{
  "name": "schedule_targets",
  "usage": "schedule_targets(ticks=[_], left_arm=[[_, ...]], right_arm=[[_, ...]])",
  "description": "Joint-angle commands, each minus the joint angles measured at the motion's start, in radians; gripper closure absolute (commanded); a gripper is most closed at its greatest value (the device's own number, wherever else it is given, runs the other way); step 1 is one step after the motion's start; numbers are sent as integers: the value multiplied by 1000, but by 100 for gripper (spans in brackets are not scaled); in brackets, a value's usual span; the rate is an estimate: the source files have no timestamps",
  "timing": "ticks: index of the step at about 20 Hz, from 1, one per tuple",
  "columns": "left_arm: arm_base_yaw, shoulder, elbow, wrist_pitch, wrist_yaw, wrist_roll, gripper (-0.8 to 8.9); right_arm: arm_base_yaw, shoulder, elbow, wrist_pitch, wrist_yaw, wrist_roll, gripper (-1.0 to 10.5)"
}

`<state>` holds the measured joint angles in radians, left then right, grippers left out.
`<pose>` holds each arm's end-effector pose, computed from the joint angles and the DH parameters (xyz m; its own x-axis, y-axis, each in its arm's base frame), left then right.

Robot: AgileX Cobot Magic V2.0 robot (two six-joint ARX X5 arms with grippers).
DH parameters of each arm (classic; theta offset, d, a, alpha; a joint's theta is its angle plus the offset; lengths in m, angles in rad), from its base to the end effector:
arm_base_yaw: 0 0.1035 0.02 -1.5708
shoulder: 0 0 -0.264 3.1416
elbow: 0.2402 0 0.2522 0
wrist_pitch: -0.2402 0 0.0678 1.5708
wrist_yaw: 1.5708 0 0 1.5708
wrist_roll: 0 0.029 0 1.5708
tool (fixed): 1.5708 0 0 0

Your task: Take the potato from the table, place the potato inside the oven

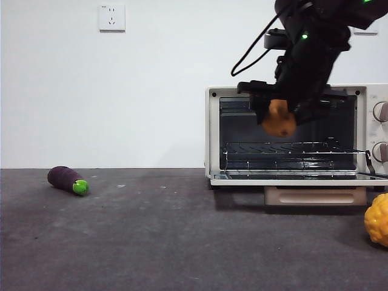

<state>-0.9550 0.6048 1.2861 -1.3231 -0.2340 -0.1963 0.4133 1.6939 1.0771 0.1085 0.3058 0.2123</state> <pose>0.0241 -0.0224 0.3970 0.6393 -0.5021 -0.5823 0.6062 0.7951 -0.0201 0.3427 0.1407 0.2263 0.8838 0.0589 -0.4641 -0.0450 0.9982 0.0408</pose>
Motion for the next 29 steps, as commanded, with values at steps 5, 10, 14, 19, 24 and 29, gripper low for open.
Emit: schedule_targets(ticks=[5,10,14,19,24,29], left_arm=[[-2,-1,-6,4,-2,-11,818],[-2,-1,-6,4,-2,-10,818],[-2,-1,-6,4,-2,-10,818],[-2,-1,-6,4,-2,-9,818],[-2,-1,-6,4,-2,-2,818],[-2,0,-6,4,-3,-2,818]], right_arm=[[-10,98,79,-26,0,-6,843],[-10,122,111,-45,3,-6,653],[-10,122,111,-60,63,-3,461],[-10,122,111,-66,61,-2,376],[-6,105,112,-141,61,77,376],[0,-6,112,-281,72,77,376]])
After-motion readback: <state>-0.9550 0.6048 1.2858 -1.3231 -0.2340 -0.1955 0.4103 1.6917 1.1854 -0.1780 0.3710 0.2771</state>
